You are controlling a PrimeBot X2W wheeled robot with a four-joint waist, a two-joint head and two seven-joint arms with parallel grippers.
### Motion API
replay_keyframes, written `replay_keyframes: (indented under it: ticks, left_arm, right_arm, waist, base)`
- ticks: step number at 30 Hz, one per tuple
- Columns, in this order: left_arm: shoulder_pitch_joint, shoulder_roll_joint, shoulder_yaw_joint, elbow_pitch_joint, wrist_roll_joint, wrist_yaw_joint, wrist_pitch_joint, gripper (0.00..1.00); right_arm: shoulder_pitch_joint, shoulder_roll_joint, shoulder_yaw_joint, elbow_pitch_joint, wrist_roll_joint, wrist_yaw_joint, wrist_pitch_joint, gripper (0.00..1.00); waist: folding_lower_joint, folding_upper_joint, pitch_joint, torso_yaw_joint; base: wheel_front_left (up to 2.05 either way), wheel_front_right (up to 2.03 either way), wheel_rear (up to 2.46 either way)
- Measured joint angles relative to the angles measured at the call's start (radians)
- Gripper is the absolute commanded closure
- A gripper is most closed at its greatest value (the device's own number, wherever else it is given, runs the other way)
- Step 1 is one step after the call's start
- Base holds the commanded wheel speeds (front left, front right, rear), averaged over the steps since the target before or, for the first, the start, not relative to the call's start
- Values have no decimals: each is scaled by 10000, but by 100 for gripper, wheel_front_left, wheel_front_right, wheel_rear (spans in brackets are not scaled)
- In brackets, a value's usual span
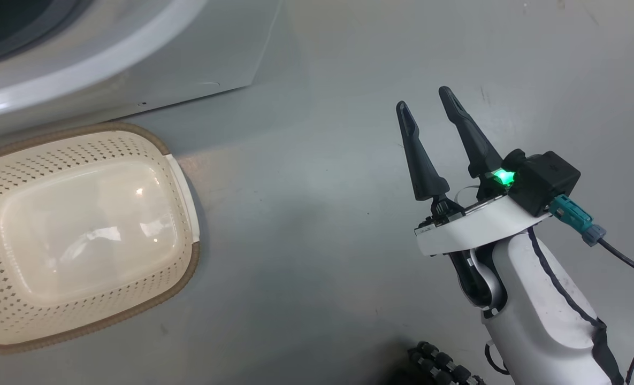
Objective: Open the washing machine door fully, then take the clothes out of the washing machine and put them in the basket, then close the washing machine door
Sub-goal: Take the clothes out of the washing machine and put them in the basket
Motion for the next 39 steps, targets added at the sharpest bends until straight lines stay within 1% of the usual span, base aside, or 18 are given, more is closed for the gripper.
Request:
replay_keyframes:
  ticks: [5,8,16,17,18,19,20,26,29,33,39]
  left_arm:
    - [-121,148,8,435,21,-2,-194,0]
    - [-141,146,-15,738,25,-2,-378,0]
    - [-247,173,-201,1578,182,13,-242,0]
    - [-285,192,-226,1680,249,17,-146,18]
    - [-318,211,-255,1760,326,31,-86,55]
    - [-357,221,-267,1835,372,63,-69,88]
    - [-385,221,-274,1902,380,104,-63,100]
    - [-504,221,-466,2199,491,104,-104,100]
    - [-503,217,-581,2336,648,104,-293,100]
    - [-500,180,-663,2357,721,104,-754,100]
    - [-447,-58,-844,2316,846,102,-1498,100]
  right_arm:
    - [-204,4,199,-8,50,-10,2,0]
    - [-259,4,211,-6,50,-81,2,0]
    - [-354,4,265,2,50,-94,0,0]
    - [-360,4,280,2,50,-94,2,0]
    - [-368,4,295,6,50,-96,2,0]
    - [-380,4,301,10,50,-102,0,0]
    - [-391,4,307,12,50,-165,2,0]
    - [-466,4,351,82,50,-165,2,0]
    - [-488,4,349,125,48,-167,0,0]
    - [-490,4,318,180,25,-173,0,0]
    - [-489,2,280,278,-63,-180,0,0]
  waist:
    - [0,0,273,-291]
    - [0,0,380,-409]
    - [0,0,427,-462]
    - [0,0,423,-458]
    - [0,0,419,-454]
    - [0,0,415,-450]
    - [0,0,410,-446]
    - [0,0,315,-433]
    - [0,0,217,-417]
    - [-1,0,75,-372]
    - [0,0,-151,-219]
  base:
    - [0,0,0]
    - [0,0,0]
    - [0,0,0]
    - [0,0,0]
    - [0,0,0]
    - [0,0,0]
    - [0,0,0]
    - [0,0,0]
    - [0,0,0]
    - [0,0,0]
    - [0,0,0]
